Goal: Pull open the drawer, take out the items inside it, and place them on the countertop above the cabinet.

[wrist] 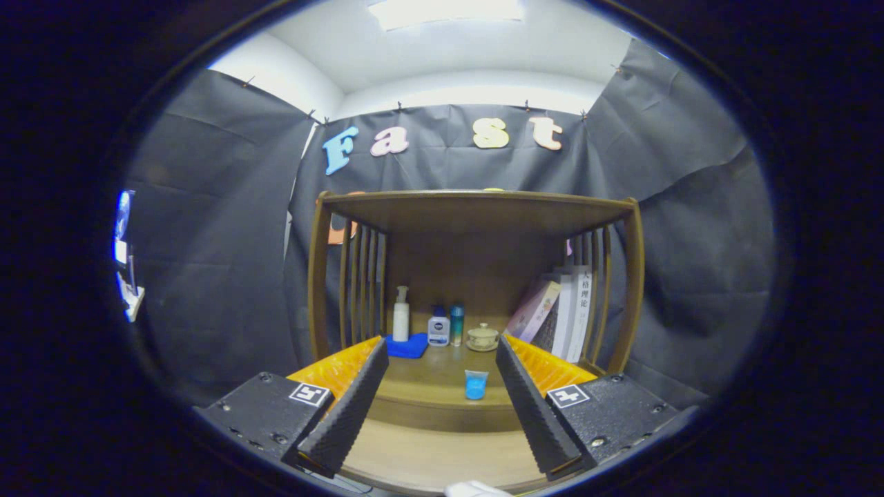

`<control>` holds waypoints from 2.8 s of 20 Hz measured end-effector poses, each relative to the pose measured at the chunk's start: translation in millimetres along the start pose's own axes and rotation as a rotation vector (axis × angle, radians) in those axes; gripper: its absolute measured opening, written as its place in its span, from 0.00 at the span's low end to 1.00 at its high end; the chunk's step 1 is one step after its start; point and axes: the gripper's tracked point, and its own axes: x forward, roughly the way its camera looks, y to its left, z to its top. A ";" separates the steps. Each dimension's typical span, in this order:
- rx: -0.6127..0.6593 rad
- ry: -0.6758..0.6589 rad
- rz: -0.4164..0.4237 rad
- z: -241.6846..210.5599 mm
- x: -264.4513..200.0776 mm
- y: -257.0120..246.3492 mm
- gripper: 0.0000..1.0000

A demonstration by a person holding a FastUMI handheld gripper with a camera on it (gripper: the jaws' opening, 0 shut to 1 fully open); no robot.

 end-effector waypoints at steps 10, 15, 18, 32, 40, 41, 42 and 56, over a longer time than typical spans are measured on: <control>0.017 0.189 -0.081 -129.5 -71.5 -13.3 1.00; 0.008 0.264 -0.111 -183.0 -95.4 -17.7 1.00; 0.029 0.313 -0.119 -215.4 -100.2 -14.1 1.00; 0.030 0.371 -0.170 -263.2 -82.2 -22.0 1.00; 0.010 0.378 -0.145 -258.5 -54.7 -27.8 1.00; 0.002 0.371 -0.147 -258.4 -47.1 -29.0 1.00; -0.002 0.370 -0.147 -257.8 -40.6 -29.7 1.00; 0.052 0.384 -0.175 -256.0 99.4 -39.4 1.00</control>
